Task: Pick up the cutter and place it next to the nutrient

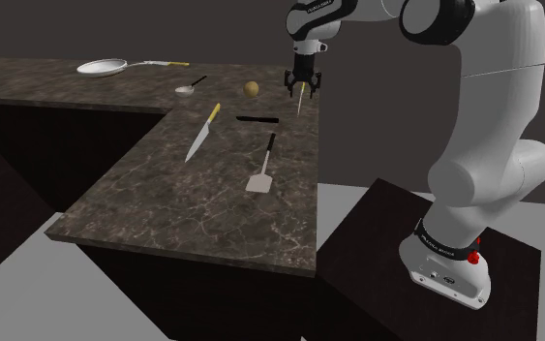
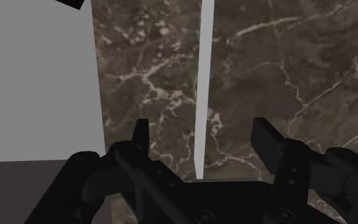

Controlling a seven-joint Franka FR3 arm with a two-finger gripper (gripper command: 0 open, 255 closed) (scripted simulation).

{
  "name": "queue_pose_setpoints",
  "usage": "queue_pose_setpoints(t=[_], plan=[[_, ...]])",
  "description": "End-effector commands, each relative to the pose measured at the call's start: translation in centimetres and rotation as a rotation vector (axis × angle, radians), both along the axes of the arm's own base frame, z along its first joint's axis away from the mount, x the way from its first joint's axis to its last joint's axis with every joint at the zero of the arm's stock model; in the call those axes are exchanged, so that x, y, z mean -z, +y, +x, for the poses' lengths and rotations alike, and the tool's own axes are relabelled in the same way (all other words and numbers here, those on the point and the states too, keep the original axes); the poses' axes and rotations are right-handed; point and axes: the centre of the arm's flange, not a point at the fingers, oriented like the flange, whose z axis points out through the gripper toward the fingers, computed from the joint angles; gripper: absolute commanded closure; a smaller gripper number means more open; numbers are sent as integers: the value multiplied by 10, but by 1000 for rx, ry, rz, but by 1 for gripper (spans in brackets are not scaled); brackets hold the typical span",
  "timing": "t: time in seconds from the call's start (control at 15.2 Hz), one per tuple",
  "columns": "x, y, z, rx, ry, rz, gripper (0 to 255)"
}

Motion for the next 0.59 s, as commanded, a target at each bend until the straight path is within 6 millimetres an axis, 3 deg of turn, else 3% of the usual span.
queue_pose_setpoints(t=[0.0,0.13,0.4,0.53], plan=[[0,0,0,0,0,0,0],[0,0,0,0,0,0,0],[-50,-5,2,0,0,0,0],[-50,-5,2,0,0,0,0]])
